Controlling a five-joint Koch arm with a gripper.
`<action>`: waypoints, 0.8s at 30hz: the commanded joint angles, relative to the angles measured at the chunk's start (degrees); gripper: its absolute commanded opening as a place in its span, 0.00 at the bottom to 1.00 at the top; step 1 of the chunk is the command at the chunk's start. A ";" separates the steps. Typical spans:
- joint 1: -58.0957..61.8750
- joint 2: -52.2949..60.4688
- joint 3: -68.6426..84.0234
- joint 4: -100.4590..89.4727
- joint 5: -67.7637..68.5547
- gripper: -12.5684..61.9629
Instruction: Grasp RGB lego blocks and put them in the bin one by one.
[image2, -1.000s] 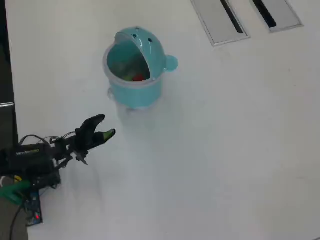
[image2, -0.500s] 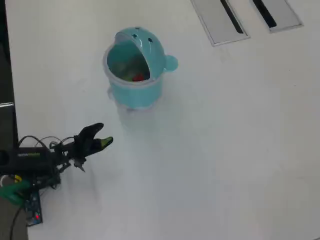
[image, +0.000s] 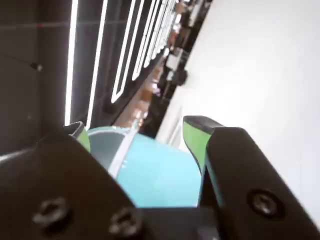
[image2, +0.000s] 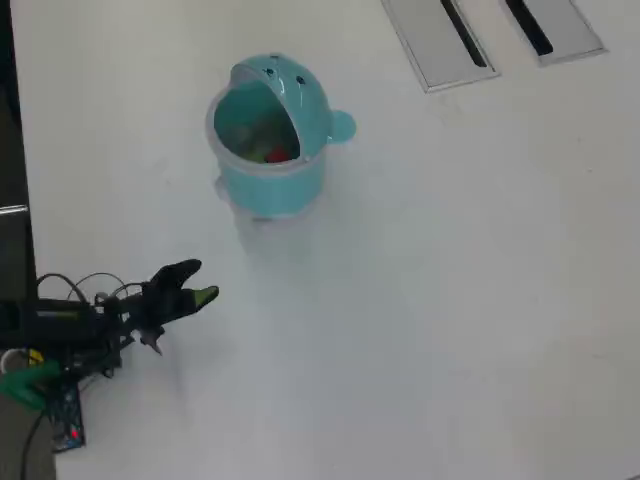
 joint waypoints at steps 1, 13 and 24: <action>-0.18 3.87 -0.26 -7.03 0.26 0.62; 0.00 3.87 9.14 -11.69 1.85 0.62; 4.57 3.78 9.58 -4.22 5.01 0.65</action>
